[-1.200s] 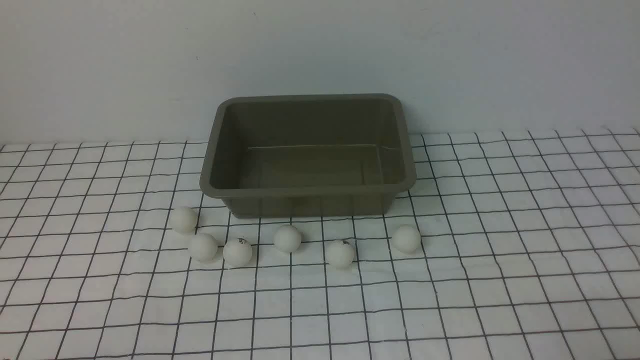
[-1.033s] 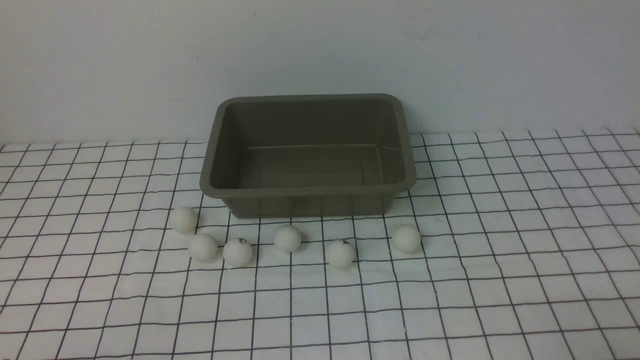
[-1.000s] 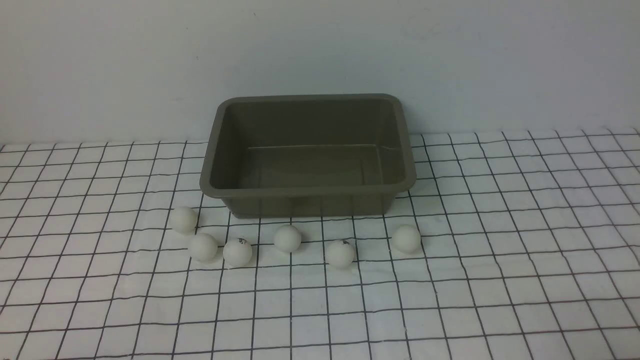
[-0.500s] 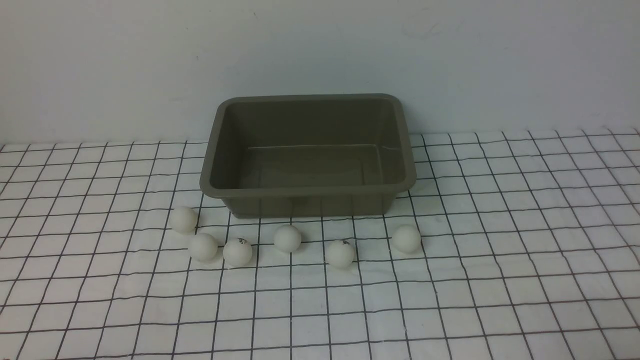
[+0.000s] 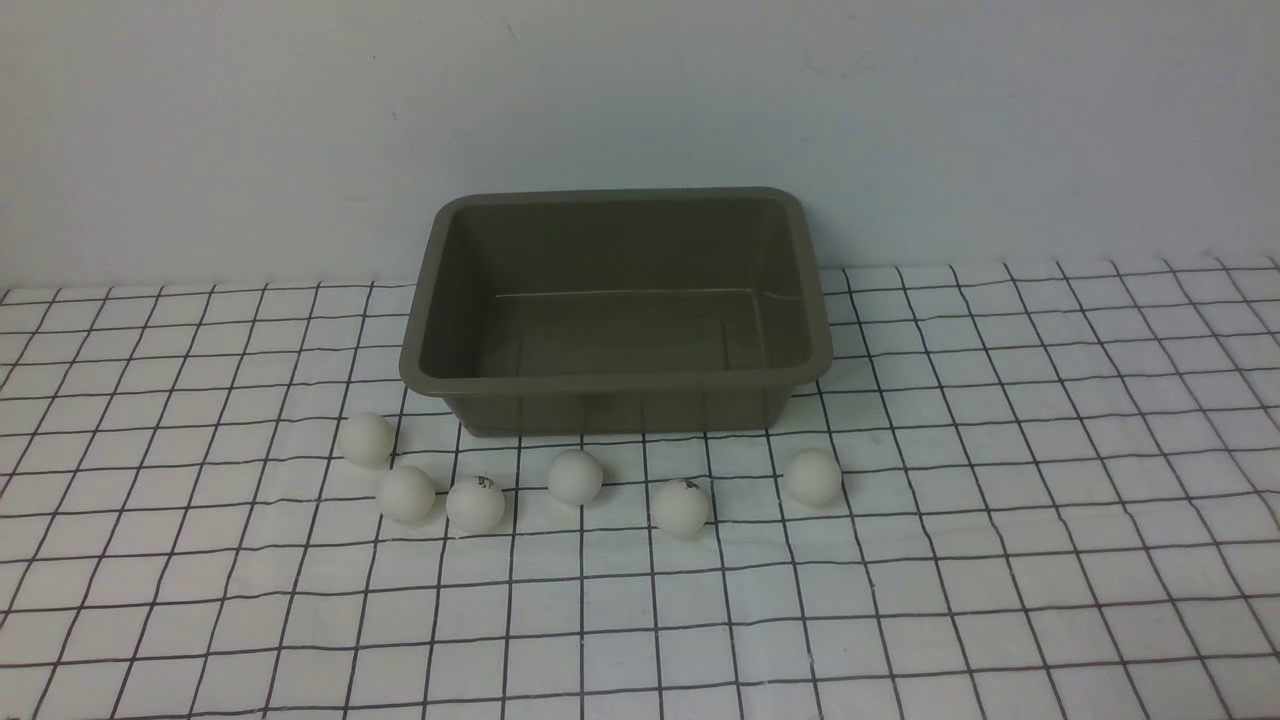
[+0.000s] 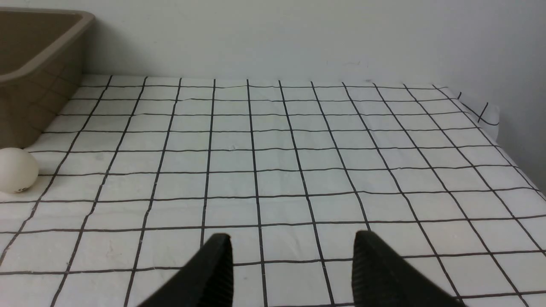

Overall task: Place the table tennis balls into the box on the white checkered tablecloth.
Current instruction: 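Reach for and grasp a ping pong ball on the table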

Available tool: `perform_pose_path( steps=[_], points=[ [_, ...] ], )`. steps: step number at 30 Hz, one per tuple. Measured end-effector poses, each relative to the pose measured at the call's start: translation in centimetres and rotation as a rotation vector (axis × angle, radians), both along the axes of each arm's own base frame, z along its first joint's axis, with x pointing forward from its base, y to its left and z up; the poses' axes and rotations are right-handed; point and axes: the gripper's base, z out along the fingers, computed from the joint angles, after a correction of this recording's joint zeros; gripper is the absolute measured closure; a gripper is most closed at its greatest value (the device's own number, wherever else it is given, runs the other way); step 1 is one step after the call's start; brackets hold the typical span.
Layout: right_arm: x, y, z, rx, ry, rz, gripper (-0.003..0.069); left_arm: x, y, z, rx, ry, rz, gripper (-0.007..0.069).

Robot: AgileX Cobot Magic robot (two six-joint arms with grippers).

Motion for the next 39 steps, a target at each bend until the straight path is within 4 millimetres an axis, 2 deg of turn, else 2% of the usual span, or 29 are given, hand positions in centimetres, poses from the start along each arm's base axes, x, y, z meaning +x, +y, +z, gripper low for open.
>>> perform_pose_path(
  steps=[9, 16, 21, 22, 25, 27, 30, 39],
  points=[
    [0.0, 0.0, 0.0, 0.005, 0.0, -0.001, 0.0303, 0.0, 0.0, 0.0, 0.0, 0.0, 0.0, 0.0155],
    [0.1, 0.3, 0.4, 0.216, -0.066, -0.004, 0.0303, 0.0, 0.0, 0.0, 0.0, 0.0, 0.0, 0.0155],
    [-0.3, 0.4, 3.3, 0.214, -0.145, 0.01, 0.0303, 0.0, 0.0, 0.0, 0.0, 0.0, 0.0, 0.0155],
    [-0.6, 0.5, 5.1, 0.202, -0.189, 0.019, 0.0303, 0.0, 0.0, 0.0, 0.0, 0.0, 0.0, 0.0155],
    [-1.8, 0.7, 8.9, 0.187, -0.257, 0.038, 0.0303, 0.0, 0.0, 0.0, 0.0, 0.0, 0.0, 0.0155],
    [-2.4, 0.8, 10.1, 0.188, -0.269, 0.045, 0.0303, 0.0, 0.0, 0.0, 0.0, 0.0, 0.0, 0.0155],
    [-2.9, 0.9, 11.2, 0.19, -0.291, 0.05, 0.0303, 0.0, 0.0, 0.0, 0.0, 0.0, 0.0, 0.0155],
    [-3.0, 0.9, 11.8, 0.219, -0.345, 0.057, 0.0303, 0.0, 0.0, 0.0, 0.0, 0.0, 0.0, 0.0155]
  ],
)
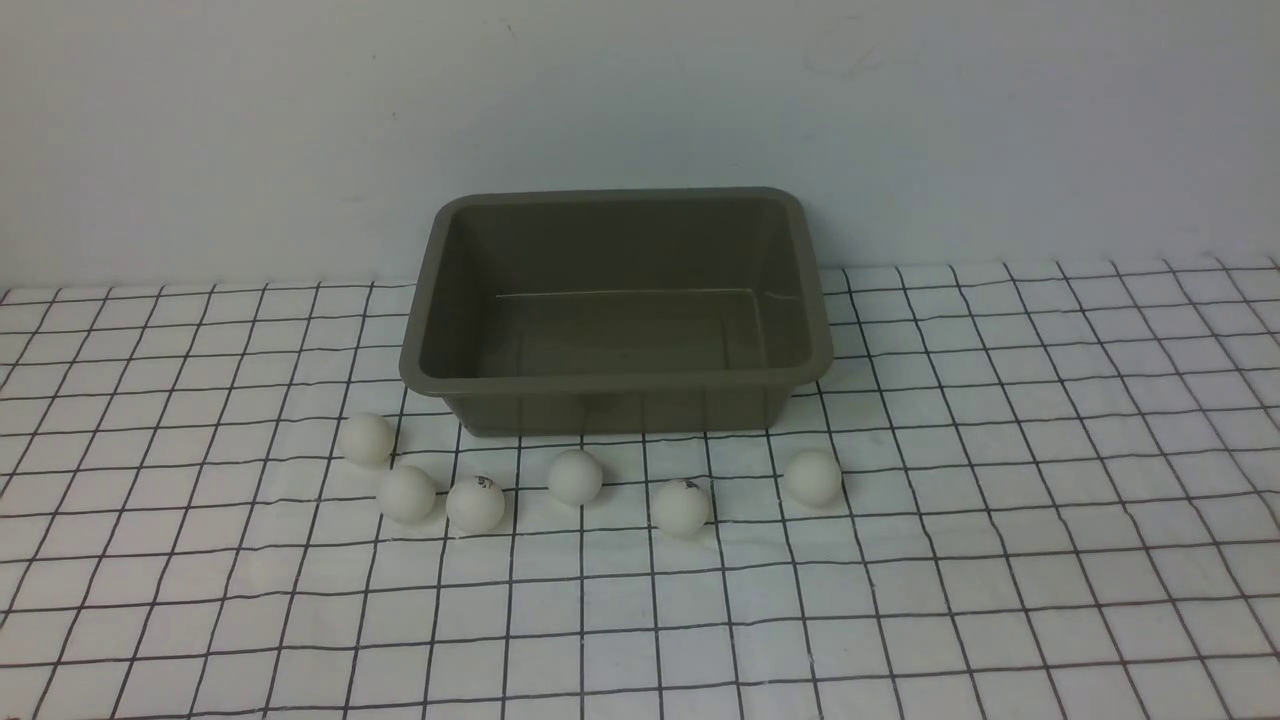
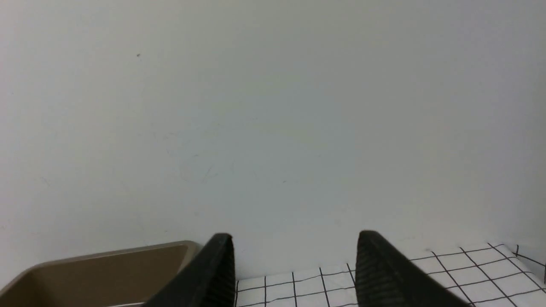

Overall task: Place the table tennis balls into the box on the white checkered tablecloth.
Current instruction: 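Reach for and grasp a ping pong ball on the table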

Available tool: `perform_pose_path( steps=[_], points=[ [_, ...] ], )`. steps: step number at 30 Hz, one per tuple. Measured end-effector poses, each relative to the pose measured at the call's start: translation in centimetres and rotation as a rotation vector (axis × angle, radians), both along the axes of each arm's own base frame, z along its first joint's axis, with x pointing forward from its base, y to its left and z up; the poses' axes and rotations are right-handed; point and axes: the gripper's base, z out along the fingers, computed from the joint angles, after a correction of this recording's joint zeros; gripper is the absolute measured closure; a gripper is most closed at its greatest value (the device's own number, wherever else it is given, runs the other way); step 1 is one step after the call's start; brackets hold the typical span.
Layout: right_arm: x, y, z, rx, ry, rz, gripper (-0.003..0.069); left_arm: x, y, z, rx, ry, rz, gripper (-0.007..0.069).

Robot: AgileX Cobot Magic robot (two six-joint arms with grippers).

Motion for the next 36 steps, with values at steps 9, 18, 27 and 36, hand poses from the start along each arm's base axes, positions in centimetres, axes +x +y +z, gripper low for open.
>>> perform_pose_path(
  steps=[9, 18, 27, 36],
  points=[
    [0.0, 0.1, 0.1, 0.039, -0.009, 0.018, 0.0303, 0.0, 0.0, 0.0, 0.0, 0.0, 0.0, 0.0155],
    [0.0, 0.1, 0.1, 0.029, -0.008, 0.018, 0.0303, 0.3, -0.3, 0.4, -0.116, -0.091, 0.0, 0.0155],
    [0.0, 0.2, -0.2, 0.017, 0.017, 0.023, 0.0303, 0.7, -0.7, 2.3, -0.572, -0.382, 0.032, 0.0155],
    [0.0, 0.2, -0.3, -0.034, 0.036, 0.021, 0.0303, 0.2, -2.1, 4.7, -0.497, -0.313, -0.118, 0.0155]
  ],
)
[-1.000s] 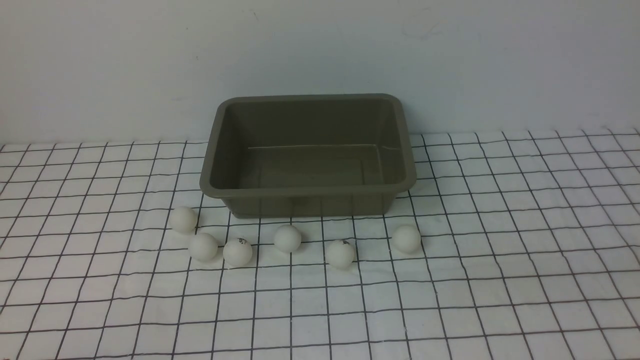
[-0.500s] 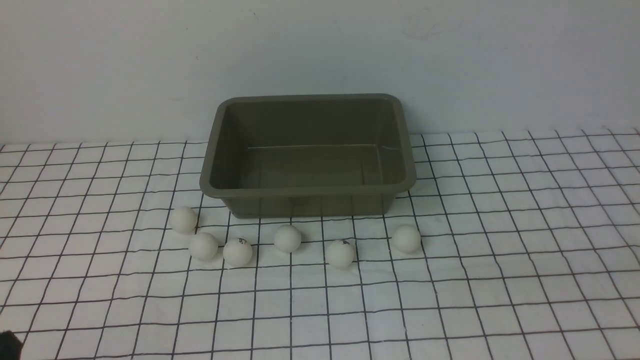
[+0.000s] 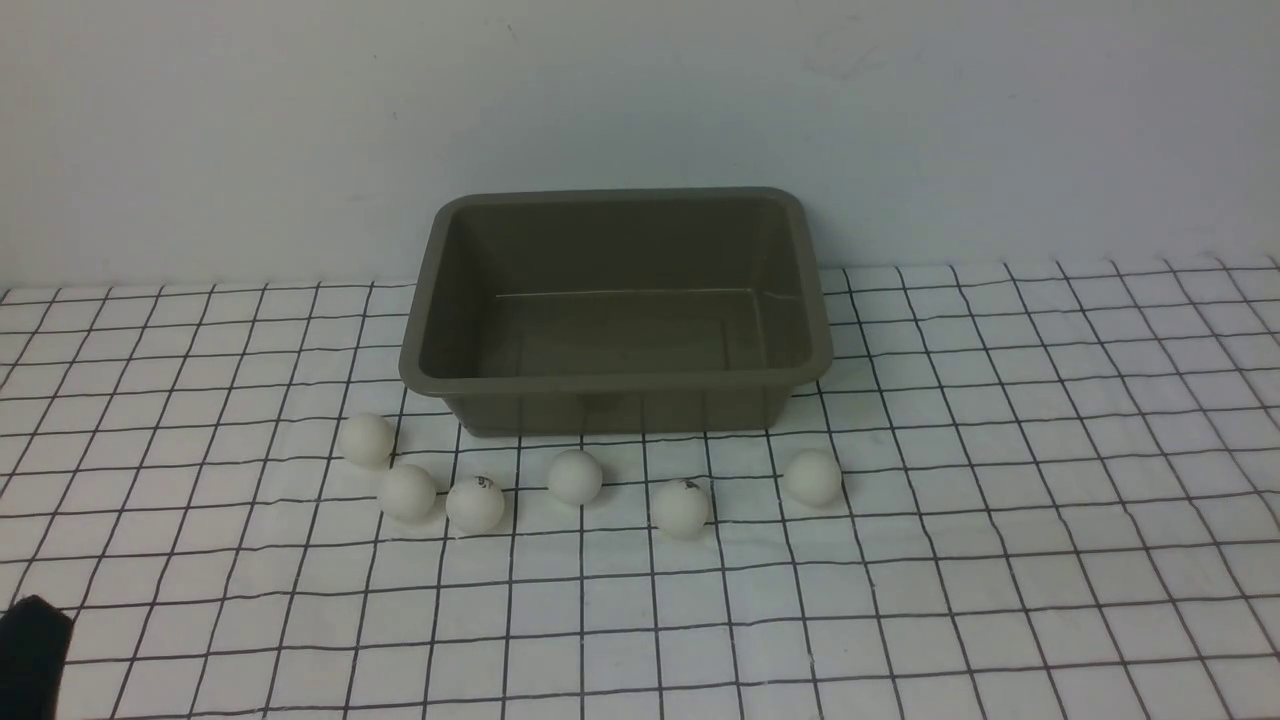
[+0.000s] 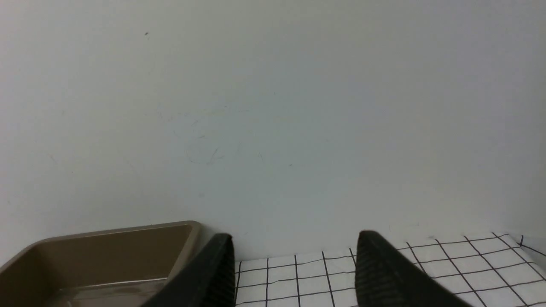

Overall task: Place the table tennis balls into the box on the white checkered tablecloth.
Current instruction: 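Reach for and grasp a ping pong ball on the table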

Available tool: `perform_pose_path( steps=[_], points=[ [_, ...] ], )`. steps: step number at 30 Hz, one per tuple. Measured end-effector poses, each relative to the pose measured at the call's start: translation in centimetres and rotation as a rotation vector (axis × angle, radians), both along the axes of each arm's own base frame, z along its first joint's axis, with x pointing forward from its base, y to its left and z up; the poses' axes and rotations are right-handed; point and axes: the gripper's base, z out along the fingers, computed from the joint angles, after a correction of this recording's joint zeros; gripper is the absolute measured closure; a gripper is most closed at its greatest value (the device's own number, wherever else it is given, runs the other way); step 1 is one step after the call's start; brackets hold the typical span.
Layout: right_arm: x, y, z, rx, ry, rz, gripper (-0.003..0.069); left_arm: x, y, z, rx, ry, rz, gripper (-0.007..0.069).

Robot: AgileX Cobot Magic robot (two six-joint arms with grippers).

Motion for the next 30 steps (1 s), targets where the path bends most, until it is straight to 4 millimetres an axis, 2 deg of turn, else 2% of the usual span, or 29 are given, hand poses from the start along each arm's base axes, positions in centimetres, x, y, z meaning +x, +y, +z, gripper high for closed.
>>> perform_pose_path(
  steps=[7, 12, 17, 20, 24, 30],
  points=[
    [0.0, 0.0, 0.0, 0.002, 0.001, 0.002, 0.0303, -0.4, -1.0, 1.7, 0.068, -0.04, -0.107, 0.0155],
    [0.0, 0.1, 0.0, 0.013, 0.001, 0.009, 0.0303, -1.7, -2.4, 4.8, 0.265, -0.09, -0.241, 0.0161],
    [0.0, 0.2, -0.1, 0.02, 0.007, 0.025, 0.0303, -1.9, -2.8, 6.2, 0.372, -0.08, -0.288, 0.0193],
    [0.0, 0.4, -0.1, 0.011, 0.007, 0.043, 0.0303, -1.0, -2.6, 6.3, 0.412, 0.01, -0.313, 0.0198],
    [0.2, 0.9, 0.0, -0.043, 0.011, 0.098, 0.0303, 0.9, -1.9, 5.9, 0.519, 0.246, -0.388, 0.0198],
    [2.5, 1.8, -0.6, -0.189, 0.148, 0.224, 0.0303, 2.8, -1.3, 6.8, 0.572, 0.364, -0.439, 0.0198]
  ],
)
